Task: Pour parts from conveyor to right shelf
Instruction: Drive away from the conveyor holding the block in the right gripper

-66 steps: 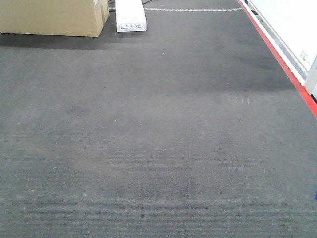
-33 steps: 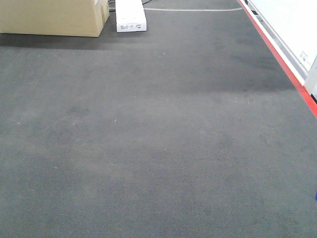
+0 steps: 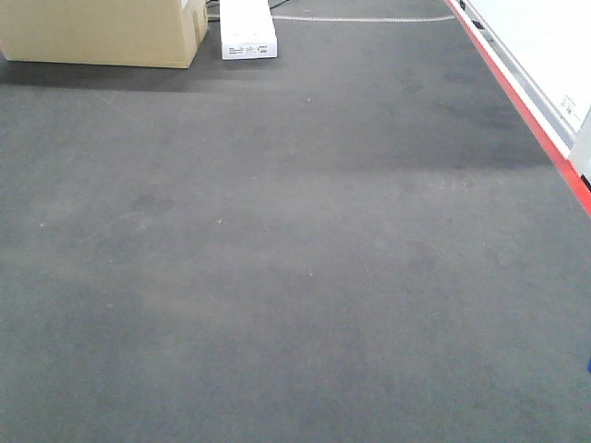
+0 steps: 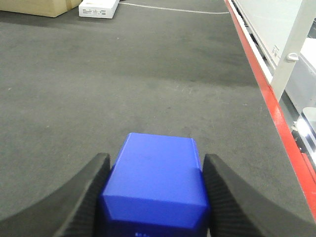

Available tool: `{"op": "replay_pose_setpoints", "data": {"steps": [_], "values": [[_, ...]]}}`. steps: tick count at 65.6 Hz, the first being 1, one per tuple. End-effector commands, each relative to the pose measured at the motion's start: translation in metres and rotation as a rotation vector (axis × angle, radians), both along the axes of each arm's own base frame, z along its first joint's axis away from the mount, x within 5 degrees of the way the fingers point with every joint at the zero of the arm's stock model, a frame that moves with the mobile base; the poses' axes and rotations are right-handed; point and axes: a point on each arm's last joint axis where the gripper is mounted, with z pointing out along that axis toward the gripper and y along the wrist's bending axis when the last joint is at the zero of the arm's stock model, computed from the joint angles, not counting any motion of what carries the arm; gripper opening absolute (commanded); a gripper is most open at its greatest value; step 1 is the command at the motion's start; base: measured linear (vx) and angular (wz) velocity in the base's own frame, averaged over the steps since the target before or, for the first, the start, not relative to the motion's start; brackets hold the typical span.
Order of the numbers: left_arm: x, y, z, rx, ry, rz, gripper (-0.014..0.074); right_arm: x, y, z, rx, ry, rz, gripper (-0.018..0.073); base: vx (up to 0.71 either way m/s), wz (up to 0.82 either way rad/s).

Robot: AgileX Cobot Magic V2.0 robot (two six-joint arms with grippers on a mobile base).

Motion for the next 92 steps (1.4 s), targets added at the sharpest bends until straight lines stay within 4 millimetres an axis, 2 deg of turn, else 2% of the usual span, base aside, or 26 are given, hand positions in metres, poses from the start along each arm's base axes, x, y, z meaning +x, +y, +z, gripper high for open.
{"op": "replay_pose_setpoints", "data": {"steps": [1, 43, 92], "values": [[-0.0008, 0.0, 0.0139, -0.013, -0.099, -0.002, -0.0006, 0.0011, -0.0015, 0.0147, -0.004, -0.097, -0.019, -0.0005, -0.07, 0.03], [-0.0008, 0.0, 0.0139, -0.013, -0.099, -0.002, -0.0006, 0.0012, -0.0015, 0.0147, -0.004, -0.096, -0.02, -0.0005, -0.28, -0.15], [-0.0008, 0.0, 0.0139, -0.013, -0.099, -0.002, -0.0006, 0.0012, -0.0015, 0.0147, -0.004, -0.096, -0.019, -0.0005, -0.42, -0.63]]}}
